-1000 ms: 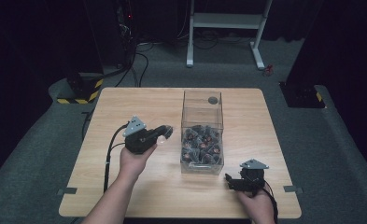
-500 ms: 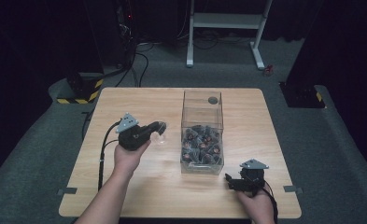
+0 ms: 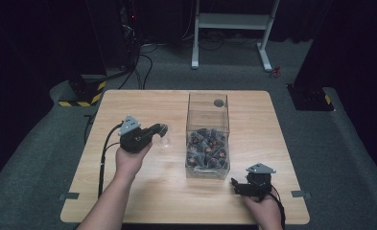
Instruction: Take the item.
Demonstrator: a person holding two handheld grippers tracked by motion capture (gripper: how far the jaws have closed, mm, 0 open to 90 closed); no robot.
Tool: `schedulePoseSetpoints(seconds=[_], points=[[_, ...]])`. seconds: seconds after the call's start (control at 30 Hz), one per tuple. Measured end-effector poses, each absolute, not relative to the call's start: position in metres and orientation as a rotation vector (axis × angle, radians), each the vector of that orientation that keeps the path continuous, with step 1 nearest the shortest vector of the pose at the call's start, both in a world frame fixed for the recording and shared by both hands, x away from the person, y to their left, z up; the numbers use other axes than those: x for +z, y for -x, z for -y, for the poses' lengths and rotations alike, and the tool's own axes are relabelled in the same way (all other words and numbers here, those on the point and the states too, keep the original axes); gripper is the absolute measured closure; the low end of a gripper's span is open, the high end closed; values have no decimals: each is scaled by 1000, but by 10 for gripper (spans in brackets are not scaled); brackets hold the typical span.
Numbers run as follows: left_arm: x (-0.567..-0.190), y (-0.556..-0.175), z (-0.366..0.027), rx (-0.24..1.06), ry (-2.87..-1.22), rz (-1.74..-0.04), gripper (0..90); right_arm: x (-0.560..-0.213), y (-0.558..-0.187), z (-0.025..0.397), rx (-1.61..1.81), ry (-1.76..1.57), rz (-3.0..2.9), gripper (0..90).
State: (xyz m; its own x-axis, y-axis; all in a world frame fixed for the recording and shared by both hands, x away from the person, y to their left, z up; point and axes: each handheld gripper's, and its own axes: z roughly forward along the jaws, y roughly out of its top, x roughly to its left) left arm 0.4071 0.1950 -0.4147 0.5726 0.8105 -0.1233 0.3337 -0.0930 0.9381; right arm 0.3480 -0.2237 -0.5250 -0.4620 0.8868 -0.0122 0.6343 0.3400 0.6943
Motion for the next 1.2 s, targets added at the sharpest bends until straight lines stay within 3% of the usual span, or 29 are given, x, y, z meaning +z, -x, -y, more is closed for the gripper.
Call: schedulePoseSetpoints(seconds=[1.2], points=[[-426,-430,-188,543,-1717,-1023,900,-525,-350,223,894,-1323,-2235,81]])
